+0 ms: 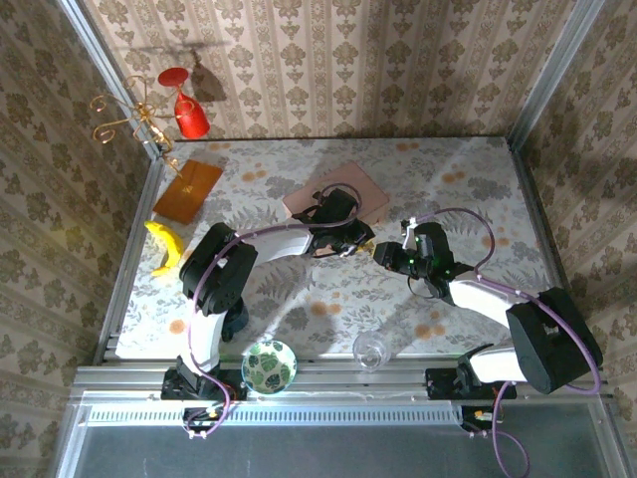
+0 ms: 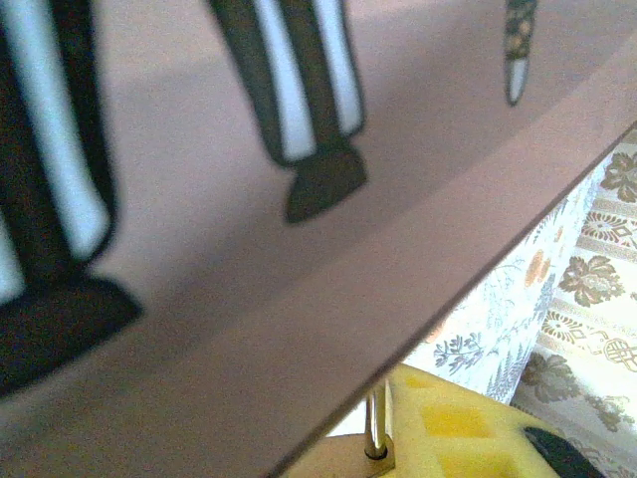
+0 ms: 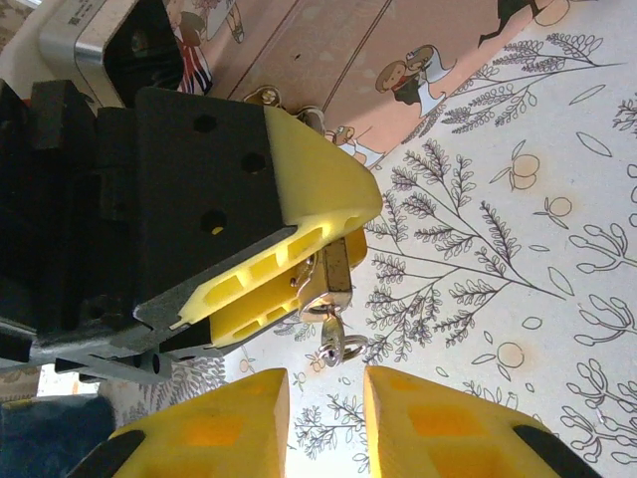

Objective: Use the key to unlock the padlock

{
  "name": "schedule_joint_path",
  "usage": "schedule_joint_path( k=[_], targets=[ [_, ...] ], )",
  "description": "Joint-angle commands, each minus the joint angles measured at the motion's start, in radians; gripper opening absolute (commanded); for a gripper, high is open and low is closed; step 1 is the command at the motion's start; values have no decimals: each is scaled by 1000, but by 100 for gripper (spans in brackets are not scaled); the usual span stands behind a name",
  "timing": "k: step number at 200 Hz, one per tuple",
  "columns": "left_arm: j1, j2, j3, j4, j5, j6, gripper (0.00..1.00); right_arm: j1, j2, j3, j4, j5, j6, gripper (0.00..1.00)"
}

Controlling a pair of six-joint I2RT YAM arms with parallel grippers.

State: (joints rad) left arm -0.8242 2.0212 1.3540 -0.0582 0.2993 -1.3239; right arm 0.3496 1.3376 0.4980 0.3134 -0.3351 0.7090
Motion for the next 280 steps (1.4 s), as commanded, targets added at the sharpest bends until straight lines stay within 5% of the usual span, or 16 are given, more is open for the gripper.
schedule_joint_path(
  k=[1,155,280],
  targets=[
    [-24,42,-15,15,96,-72,0,5,1,10,20,17,-11,26],
    [-30,39,-24,26,111,-82,0,5,136,69,114,-16,21,24],
    [-32,33,-21,32,109,-85,0,-11,186,17,243,-56,134,11]
  ],
)
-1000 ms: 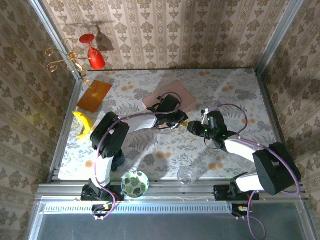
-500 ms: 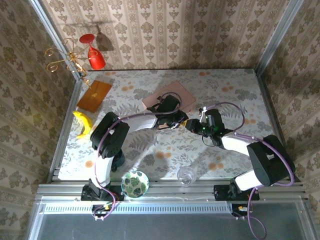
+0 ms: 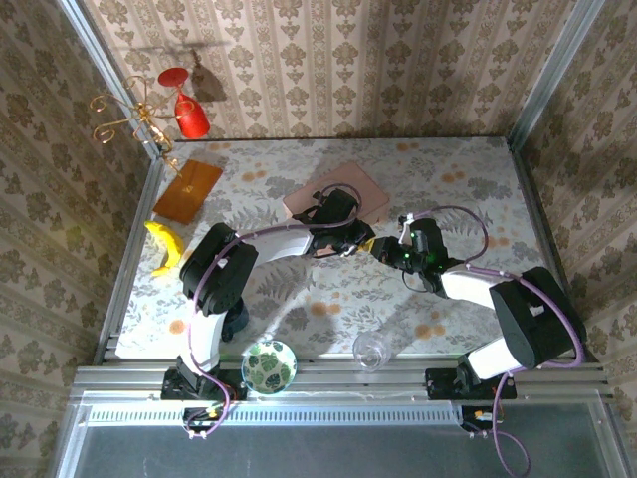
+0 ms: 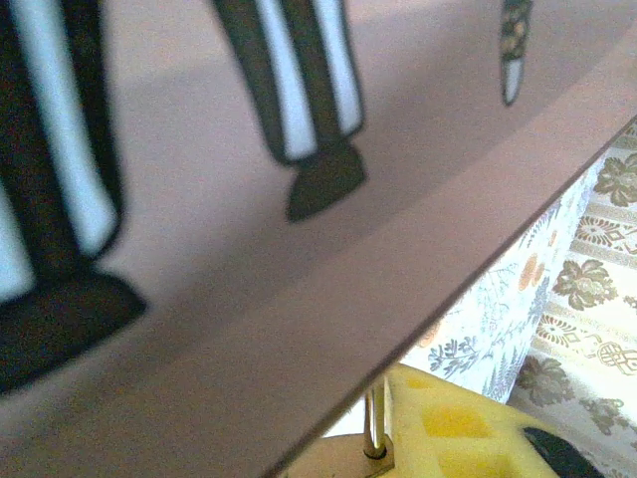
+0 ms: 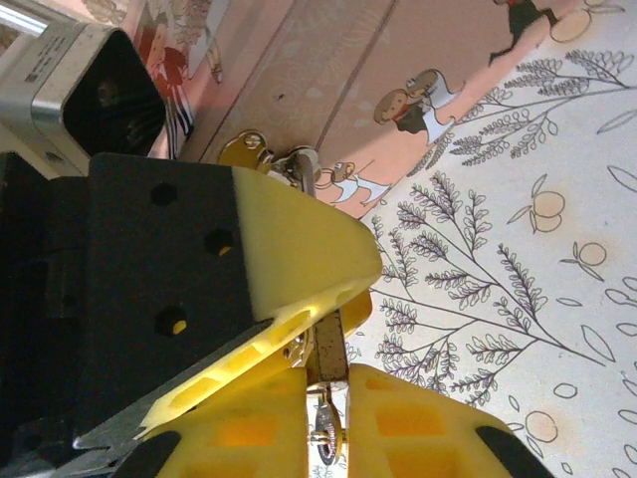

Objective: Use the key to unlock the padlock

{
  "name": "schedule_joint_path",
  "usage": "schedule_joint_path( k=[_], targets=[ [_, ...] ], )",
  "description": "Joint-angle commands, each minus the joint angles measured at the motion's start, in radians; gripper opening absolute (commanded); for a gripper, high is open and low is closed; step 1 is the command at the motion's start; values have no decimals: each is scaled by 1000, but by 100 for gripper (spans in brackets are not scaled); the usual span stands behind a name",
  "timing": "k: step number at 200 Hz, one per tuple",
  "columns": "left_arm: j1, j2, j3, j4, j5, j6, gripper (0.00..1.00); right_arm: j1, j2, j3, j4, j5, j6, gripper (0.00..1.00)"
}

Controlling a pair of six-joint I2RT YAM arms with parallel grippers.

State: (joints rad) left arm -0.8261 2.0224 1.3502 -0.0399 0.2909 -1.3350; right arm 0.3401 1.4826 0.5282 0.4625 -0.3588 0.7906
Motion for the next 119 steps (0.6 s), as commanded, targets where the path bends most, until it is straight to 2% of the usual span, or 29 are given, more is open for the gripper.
schedule_joint_path(
  k=[1,46,68,119],
  targets=[
    [-30,32,-17,14,117,-74,0,0,42,-14,99,-35,54,11],
    [-31,25,-16,15,117,-72,0,-8,133,-43,291,-100,204,6],
    [-31,21,-16,14,117,-72,0,-14,165,-70,378,-109,283,0],
    [-32,19,-14,24,118,-71,0,-29,272,-114,615,-135,514,0]
  ],
)
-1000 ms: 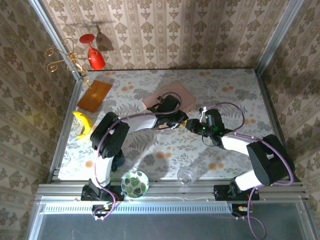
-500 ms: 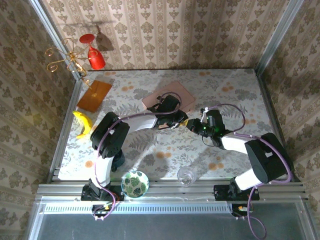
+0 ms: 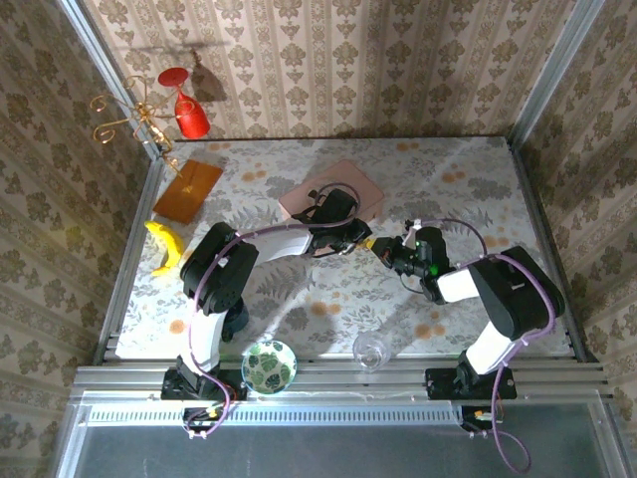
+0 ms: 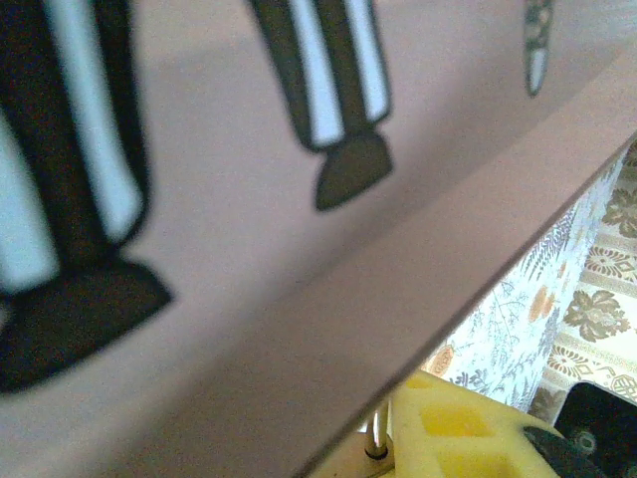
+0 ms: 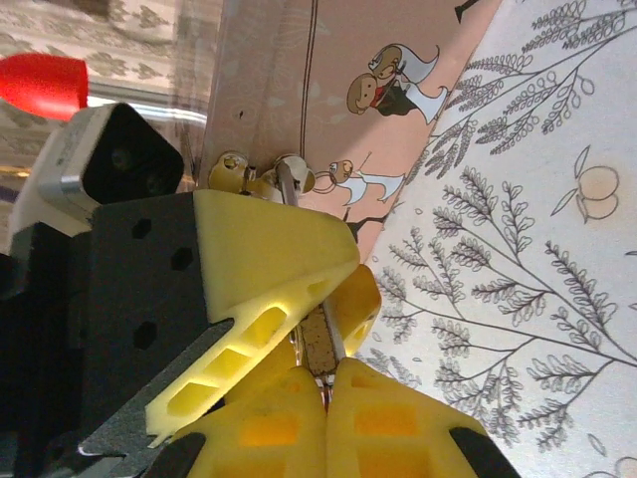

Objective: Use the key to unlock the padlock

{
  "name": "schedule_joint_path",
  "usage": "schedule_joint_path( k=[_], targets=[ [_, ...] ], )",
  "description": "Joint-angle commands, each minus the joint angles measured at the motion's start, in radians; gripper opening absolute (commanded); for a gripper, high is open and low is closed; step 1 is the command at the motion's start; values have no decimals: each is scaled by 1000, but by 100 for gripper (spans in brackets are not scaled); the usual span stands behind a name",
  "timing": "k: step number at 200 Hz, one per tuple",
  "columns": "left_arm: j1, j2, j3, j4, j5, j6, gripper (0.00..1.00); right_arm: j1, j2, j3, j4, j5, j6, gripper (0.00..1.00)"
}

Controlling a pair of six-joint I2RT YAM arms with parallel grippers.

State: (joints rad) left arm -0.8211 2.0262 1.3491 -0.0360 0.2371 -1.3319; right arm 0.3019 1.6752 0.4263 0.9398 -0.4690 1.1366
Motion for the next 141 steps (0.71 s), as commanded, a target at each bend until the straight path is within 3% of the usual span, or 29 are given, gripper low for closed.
schedule_joint_path(
  k=[1,34,141],
  targets=[
    [-37,16,-13,20,171,-74,0,9,83,-12,144,-25,174,0],
    [-39,10,-10,28,175,-77,0,9,230,-22,376,-24,391,0],
    [-43,12,1,87,185,-88,0,34,272,13,377,41,667,0]
  ],
)
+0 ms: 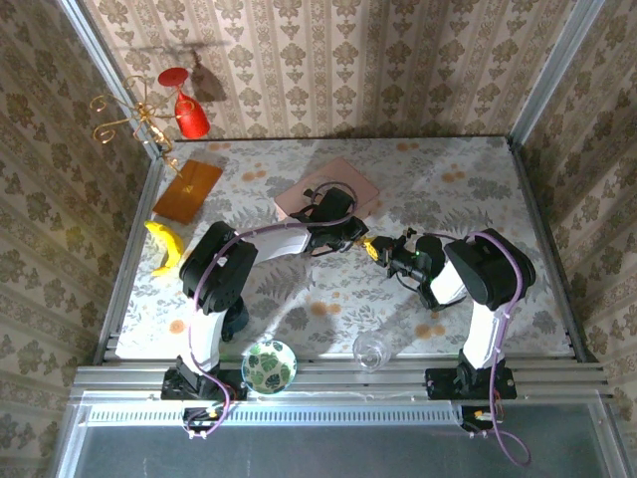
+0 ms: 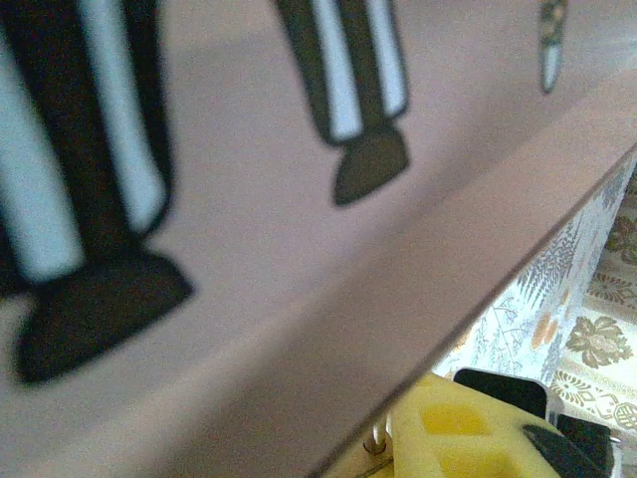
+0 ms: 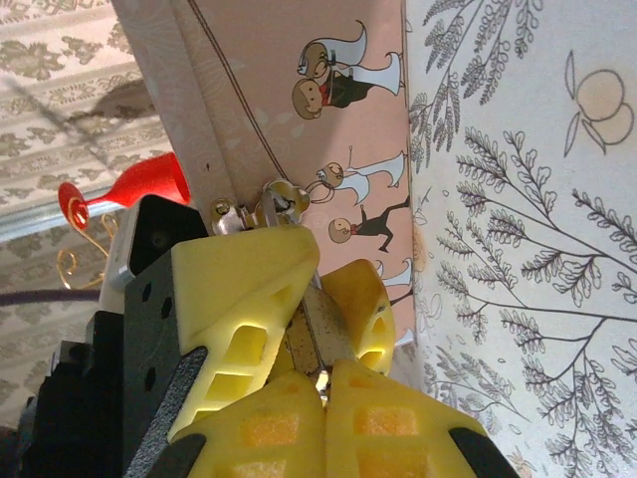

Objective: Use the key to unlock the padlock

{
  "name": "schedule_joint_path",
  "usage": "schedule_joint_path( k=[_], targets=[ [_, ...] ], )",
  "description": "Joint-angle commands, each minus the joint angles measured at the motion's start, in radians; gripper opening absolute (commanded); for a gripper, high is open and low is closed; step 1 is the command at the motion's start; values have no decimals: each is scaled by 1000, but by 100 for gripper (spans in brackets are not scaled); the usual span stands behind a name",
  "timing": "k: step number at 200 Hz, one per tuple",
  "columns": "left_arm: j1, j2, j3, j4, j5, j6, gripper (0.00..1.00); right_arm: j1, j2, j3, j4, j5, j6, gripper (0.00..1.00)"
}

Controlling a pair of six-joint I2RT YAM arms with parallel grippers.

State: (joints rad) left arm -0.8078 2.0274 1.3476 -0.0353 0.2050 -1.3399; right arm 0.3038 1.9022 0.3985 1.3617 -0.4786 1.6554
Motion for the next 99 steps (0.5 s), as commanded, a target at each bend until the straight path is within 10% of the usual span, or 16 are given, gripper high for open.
schedule_joint_path(
  k=[1,99],
  targets=[
    [-56,12,2,87,217,-81,0,33,45,41,-45,50,151,0],
    [-63,22,8,168,205,-114,0,57,44,155,-38,76,401,0]
  ],
)
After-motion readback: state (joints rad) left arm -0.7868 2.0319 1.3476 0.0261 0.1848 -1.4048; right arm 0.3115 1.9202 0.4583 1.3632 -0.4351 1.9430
